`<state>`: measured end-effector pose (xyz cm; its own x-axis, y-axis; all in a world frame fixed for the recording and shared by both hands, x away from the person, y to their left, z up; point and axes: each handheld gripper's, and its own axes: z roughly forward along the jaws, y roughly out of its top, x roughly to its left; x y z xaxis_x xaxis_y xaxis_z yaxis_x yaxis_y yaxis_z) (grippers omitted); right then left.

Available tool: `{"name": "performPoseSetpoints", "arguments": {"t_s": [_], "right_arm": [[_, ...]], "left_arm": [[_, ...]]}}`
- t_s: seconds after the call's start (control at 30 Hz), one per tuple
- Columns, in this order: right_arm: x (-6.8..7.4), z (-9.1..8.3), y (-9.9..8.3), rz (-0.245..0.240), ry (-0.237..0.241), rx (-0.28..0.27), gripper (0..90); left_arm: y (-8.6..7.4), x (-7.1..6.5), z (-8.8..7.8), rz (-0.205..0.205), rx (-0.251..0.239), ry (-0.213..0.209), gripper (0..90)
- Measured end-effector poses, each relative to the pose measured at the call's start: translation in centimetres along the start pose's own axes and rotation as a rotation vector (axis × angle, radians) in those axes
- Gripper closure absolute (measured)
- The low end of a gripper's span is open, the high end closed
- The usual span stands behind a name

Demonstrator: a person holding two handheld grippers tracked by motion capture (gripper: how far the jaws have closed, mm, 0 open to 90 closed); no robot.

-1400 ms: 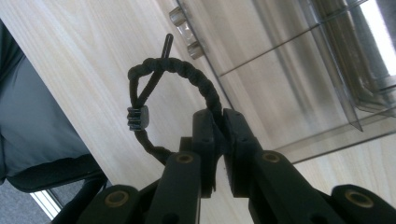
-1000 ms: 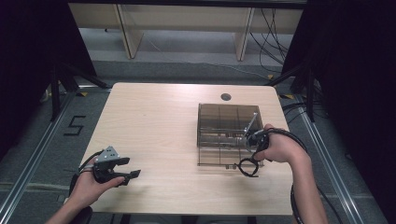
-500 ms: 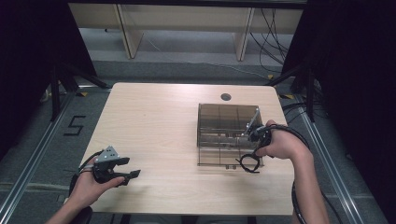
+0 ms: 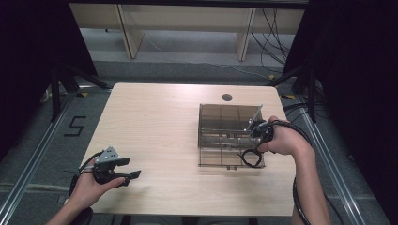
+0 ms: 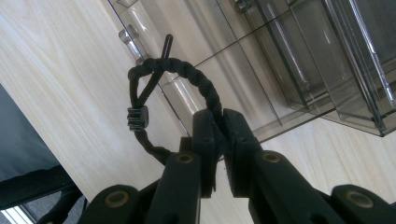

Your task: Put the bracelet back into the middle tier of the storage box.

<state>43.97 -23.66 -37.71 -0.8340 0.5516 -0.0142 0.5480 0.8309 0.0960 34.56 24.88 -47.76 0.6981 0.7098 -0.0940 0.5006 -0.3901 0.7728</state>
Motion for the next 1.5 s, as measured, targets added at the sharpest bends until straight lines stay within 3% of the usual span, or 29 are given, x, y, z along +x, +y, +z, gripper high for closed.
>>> {"name": "performPoseSetpoints", "arguments": {"t_s": [0.03,0.17,0.23,0.4,0.47,0.6,0.7,0.8,0.97,1.1,1.17,1.5], "right_arm": [[-0.3,0.1,0.0,-0.029,0.006,-0.007,84.6],[-0.3,0.0,-0.2,0.002,-0.008,-0.010,84.5],[-0.6,0.1,-0.3,-0.026,-0.005,-0.017,84.5],[-0.6,0.0,-0.4,0.005,-0.017,-0.006,84.5],[-0.8,0.0,-0.4,-0.018,-0.024,-0.017,84.5],[-0.8,0.1,-0.5,-0.002,-0.033,-0.030,84.6],[-1.0,0.2,-0.5,-0.021,-0.031,-0.025,84.6],[-0.9,0.3,-0.5,0.005,-0.041,-0.015,84.6],[-1.1,0.5,-0.4,-0.011,-0.043,-0.011,84.6],[-1.2,0.8,-0.5,0.004,-0.064,-0.012,84.6],[-1.4,0.8,-0.5,0.000,-0.044,0.000,84.6],[-1.8,1.2,-0.6,0.005,-0.063,-0.002,84.6]], "left_arm": [[0.0,0.0,0.0,0.000,0.000,0.000,30.0],[0.0,0.0,0.0,0.002,0.002,-0.002,30.0],[0.0,-0.1,0.1,-0.004,-0.003,-0.001,30.0],[0.0,-0.1,0.1,-0.005,-0.002,-0.002,30.0],[0.0,-0.1,0.1,-0.004,-0.001,-0.001,30.0],[0.0,-0.1,0.1,0.003,0.005,-0.002,30.1],[0.0,-0.1,0.1,0.003,0.005,-0.003,30.0],[0.0,-0.1,0.0,0.003,0.004,-0.003,30.0],[0.0,-0.1,0.1,0.002,0.006,-0.003,30.0],[0.0,-0.1,0.1,0.002,0.005,-0.003,30.1],[0.0,-0.1,0.1,0.003,0.005,-0.003,30.0],[0.0,-0.1,0.1,0.001,0.005,-0.003,30.0]]}}
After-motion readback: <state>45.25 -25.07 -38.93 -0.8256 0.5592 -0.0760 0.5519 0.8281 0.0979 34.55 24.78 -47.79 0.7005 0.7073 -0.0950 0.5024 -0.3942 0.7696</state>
